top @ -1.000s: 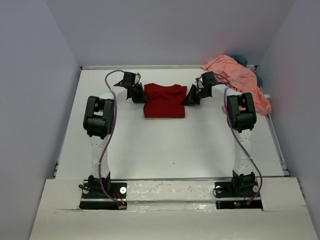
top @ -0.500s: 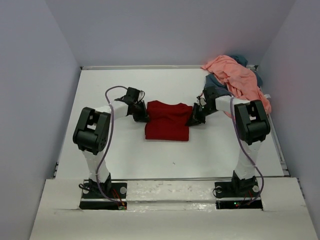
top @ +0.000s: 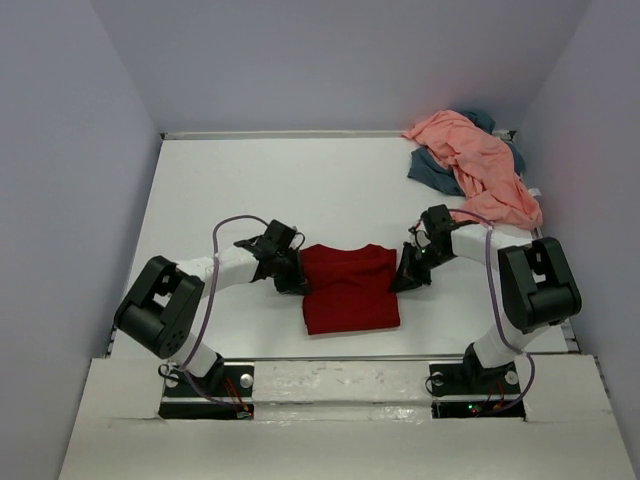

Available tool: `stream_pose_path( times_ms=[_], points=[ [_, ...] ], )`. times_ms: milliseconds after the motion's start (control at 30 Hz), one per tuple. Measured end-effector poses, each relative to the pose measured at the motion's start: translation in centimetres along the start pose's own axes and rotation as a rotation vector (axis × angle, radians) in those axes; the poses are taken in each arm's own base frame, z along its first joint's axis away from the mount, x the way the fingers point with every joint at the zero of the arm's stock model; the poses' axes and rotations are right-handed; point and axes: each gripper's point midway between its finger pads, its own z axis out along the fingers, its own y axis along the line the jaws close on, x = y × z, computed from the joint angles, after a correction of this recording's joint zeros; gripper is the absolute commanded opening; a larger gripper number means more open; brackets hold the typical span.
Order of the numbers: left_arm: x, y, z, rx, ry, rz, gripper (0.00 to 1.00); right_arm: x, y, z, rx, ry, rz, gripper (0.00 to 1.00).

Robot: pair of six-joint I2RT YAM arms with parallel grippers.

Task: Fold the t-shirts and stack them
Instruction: Smooth out wrinkles on the folded tshirt

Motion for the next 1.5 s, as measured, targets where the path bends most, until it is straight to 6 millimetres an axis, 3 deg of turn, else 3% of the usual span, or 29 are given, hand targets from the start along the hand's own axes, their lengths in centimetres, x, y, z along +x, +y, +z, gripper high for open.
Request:
stream_pose_path(
  times_ms=[100,133,167,200,233,300,400,500,733,967,1500],
  points=[
    [0.4,0.3,-0.4,-0.009,0.003,-0.021,0.05,0.1,0.1,-0.1,-0.003,-0.005,-0.004,0.01],
    [0.4,0.3,-0.4,-0.010,0.002,-0.024,0.18,0.0,0.1,-0.1,-0.003,-0.006,-0.005,0.08],
    [0.4,0.4,-0.4,-0.014,0.002,-0.024,0.25,0.0,0.1,-0.1,-0.003,-0.006,-0.005,0.18],
    [0.4,0.4,-0.4,-0.017,0.001,-0.030,0.30,0.0,0.1,-0.1,-0.003,-0.006,-0.005,0.22],
    [0.3,0.5,-0.4,-0.029,-0.002,-0.026,0.46,0.0,0.1,-0.1,-0.003,-0.006,-0.003,0.31],
    [0.2,0.9,-0.6,-0.054,-0.008,-0.026,0.65,-0.1,0.1,-0.2,0.003,-0.009,-0.008,0.40],
    [-0.6,1.0,-1.3,-0.089,-0.037,-0.020,0.75,-0.4,0.1,-0.4,0.014,-0.020,-0.015,0.55],
    [-2.0,0.6,-2.6,-0.106,-0.097,-0.006,0.77,-1.1,0.5,-0.9,0.021,-0.035,-0.030,0.64],
    [-5.1,0.3,-5.5,-0.124,-0.208,0.002,0.77,-2.6,1.6,-2.3,0.040,-0.076,-0.068,0.64],
    [-6.7,0.6,-6.8,-0.117,-0.244,0.001,0.77,-3.8,3.7,-3.9,0.015,-0.117,-0.106,0.64],
    [-8.3,-1.6,-3.9,-0.025,-0.203,0.057,0.72,-5.6,4.5,-2.3,-0.029,-0.083,-0.083,0.53]
  ],
)
